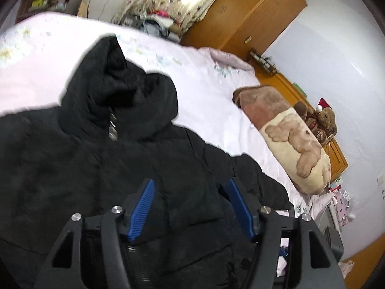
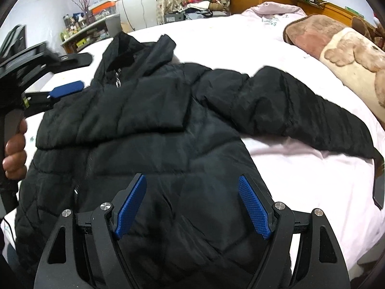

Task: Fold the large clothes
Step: 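Lift the sleeve with the left tool and fold it across the jacket body, then open the left tool to release the sleeve and withdraw it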

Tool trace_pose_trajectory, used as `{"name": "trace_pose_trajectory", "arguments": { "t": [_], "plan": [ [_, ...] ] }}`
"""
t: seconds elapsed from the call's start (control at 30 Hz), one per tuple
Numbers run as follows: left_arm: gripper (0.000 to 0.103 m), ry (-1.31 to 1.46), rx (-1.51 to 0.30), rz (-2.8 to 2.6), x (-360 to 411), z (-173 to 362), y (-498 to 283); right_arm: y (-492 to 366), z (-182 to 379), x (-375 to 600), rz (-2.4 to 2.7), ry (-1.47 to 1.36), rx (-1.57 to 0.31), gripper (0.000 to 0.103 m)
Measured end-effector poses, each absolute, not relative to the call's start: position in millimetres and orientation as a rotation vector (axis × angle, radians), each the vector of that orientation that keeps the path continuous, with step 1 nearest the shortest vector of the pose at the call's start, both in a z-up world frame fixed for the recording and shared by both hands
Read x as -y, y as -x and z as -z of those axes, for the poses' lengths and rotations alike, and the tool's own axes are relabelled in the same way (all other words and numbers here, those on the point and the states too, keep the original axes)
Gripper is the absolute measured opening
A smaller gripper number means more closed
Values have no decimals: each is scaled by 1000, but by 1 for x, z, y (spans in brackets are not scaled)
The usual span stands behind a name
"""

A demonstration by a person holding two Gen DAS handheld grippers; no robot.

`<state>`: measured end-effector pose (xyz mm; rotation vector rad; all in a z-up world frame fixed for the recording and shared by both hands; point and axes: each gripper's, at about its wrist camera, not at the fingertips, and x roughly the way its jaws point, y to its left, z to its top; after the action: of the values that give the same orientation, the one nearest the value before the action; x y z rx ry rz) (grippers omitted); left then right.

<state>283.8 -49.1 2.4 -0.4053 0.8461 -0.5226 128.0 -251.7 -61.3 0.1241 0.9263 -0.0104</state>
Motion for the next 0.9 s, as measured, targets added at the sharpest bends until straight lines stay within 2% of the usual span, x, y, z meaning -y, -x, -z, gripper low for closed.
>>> {"name": "trace_pose_trajectory", "arguments": {
  "t": [0.17,0.37,0.4,0.5,0.7,0.83,0.9],
  "plan": [
    [66,278,-761,279,-20,-9,-281,-156,53,229,-33,-101,-883,79],
    [64,285,-838,21,-101,32,-300,-208,58,191,-98,-3,-848,77],
    [64,310,-858,18,-104,41,-303,-216,61,187,-106,7,-850,72],
    [64,320,-897,41,-91,62,-308,-247,80,182,-81,49,-888,67],
    [66,188,-934,33,-58,95,-321,-279,123,206,-23,60,-986,66],
    [65,183,-963,50,-64,78,-317,-279,122,211,-27,39,-1014,66],
    [65,228,-921,91,-74,58,-313,-273,107,213,-28,10,-1000,66]
  ]
}}
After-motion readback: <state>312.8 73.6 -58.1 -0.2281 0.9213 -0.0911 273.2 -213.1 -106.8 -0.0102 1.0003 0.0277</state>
